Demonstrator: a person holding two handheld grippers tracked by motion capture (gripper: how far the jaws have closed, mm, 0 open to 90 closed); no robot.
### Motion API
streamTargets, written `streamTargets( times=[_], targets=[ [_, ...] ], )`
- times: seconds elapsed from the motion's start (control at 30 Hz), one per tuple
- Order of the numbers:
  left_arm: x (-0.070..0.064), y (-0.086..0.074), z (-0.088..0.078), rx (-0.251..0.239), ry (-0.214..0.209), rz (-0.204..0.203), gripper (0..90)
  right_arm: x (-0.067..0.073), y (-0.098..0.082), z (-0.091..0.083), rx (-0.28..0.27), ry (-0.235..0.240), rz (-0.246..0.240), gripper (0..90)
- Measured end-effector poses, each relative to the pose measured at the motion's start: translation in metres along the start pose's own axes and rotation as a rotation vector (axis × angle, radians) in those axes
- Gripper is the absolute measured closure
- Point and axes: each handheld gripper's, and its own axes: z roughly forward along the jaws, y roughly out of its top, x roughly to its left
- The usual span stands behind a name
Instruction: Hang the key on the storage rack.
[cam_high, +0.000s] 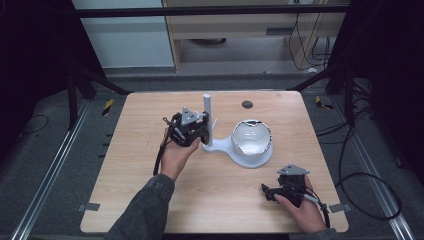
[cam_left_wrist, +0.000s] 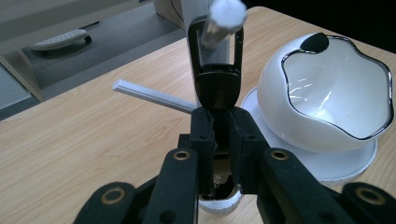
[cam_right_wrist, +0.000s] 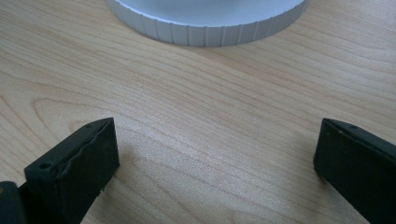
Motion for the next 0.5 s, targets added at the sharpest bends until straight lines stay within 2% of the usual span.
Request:
streamTargets(
  times=[0.13, 0.5],
  targets=[
    [0.0003, -0.0010, 0.0016, -0.013, 0.003, -0.013, 80.4, 0.0000, -0.0002, 0.0000, 0.000, -0.006, -0.005, 0.4],
    [0.0006, -0.0005, 0.0037, -0.015, 0.003, -0.017, 79.9, 0.0002, -0.0002, -0.0001, 0.001, -0.006, -0.002, 0.4]
  ],
)
